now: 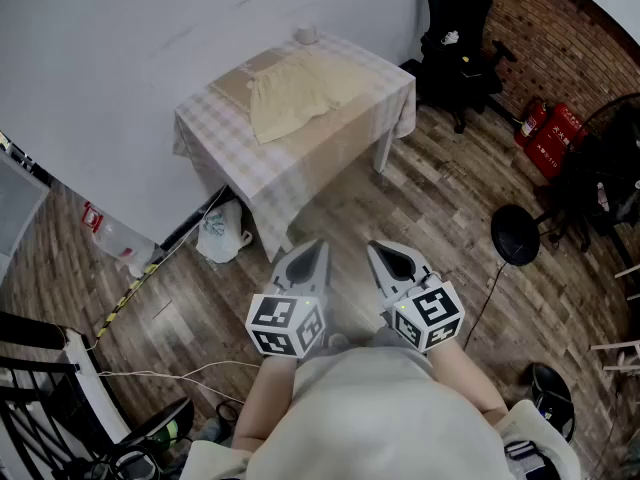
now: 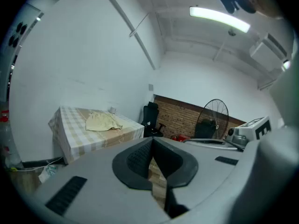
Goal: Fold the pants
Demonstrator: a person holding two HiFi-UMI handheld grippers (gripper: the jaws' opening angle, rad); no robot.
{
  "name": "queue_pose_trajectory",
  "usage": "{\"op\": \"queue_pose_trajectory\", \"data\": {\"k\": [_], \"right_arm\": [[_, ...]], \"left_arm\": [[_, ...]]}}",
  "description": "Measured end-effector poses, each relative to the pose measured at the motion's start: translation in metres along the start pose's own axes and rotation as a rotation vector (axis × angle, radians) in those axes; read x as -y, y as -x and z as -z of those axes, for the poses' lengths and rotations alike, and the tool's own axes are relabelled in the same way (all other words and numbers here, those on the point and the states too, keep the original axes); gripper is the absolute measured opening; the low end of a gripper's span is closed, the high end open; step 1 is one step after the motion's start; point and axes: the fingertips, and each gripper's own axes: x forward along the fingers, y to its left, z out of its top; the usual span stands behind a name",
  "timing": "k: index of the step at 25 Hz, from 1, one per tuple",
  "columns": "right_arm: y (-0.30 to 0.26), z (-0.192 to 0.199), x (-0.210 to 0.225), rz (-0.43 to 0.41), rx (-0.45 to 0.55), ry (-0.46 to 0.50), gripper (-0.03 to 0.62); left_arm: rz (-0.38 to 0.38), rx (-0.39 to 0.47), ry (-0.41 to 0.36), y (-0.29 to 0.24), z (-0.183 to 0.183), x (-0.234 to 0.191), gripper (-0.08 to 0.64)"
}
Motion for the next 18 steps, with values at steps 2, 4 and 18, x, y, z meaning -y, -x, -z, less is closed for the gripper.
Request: {"op": "queue_pose_trajectory", "data": {"k": [2,4,18], "right_arm": [[0.002,-0.002,-0.001,0.003,0.002,0.007,0.0],[0.004,-0.003,-0.001,0.005,0.003,0.01,0.0],[0.003,-0.005,-0.01,0.0,0.024,-0.07,0.0]], "left_arm": [[0.01,0.005,-0.005,0.002,0.0,0.002,0.005],[0.014,0.012,-0.012,0.004,0.0,0.004,0.005],[0.028,-0.011,0.003,0.01,0.005,-0.008,0.005]]}}
